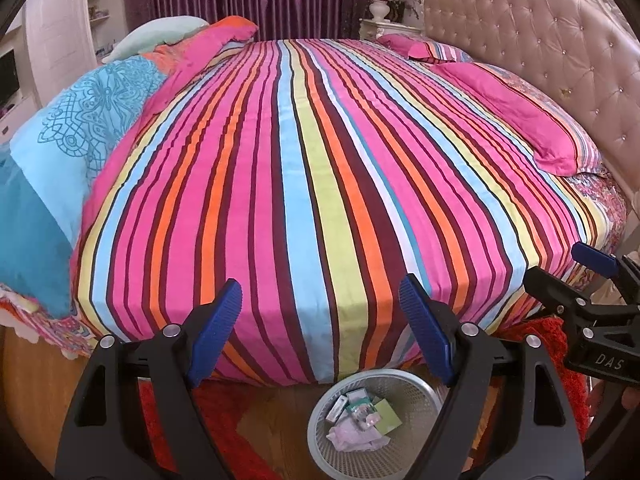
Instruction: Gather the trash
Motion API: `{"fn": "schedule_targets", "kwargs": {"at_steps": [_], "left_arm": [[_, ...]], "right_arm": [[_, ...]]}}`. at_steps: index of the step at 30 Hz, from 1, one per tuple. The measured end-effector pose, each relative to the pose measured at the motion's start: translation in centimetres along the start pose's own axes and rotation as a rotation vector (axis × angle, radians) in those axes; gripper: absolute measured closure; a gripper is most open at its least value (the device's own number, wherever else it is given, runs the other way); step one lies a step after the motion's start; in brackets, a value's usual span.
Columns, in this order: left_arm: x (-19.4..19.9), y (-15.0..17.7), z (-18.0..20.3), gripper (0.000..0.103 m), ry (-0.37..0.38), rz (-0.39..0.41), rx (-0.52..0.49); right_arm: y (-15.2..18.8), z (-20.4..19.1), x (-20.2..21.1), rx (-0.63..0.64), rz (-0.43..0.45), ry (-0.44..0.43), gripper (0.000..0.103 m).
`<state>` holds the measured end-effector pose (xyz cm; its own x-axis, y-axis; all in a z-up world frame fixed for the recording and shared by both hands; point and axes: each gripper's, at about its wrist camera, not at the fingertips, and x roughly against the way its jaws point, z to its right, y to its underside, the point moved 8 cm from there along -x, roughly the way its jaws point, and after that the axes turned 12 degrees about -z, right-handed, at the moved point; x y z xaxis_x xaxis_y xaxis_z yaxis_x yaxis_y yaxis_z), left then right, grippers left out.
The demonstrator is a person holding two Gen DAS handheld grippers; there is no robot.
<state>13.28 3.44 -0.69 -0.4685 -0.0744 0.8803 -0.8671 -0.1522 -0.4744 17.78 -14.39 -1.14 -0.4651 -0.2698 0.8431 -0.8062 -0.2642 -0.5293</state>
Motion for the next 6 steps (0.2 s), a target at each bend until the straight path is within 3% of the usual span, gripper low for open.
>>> {"fn": "schedule_targets", "kwargs": {"at_steps": [6], "left_arm": [[0.06, -0.05, 0.22, 0.024, -0.02, 0.001, -0.013]], "right_arm": [[0.06, 0.0, 0.03, 0.0, 0.001, -0.001, 0.008]]}}
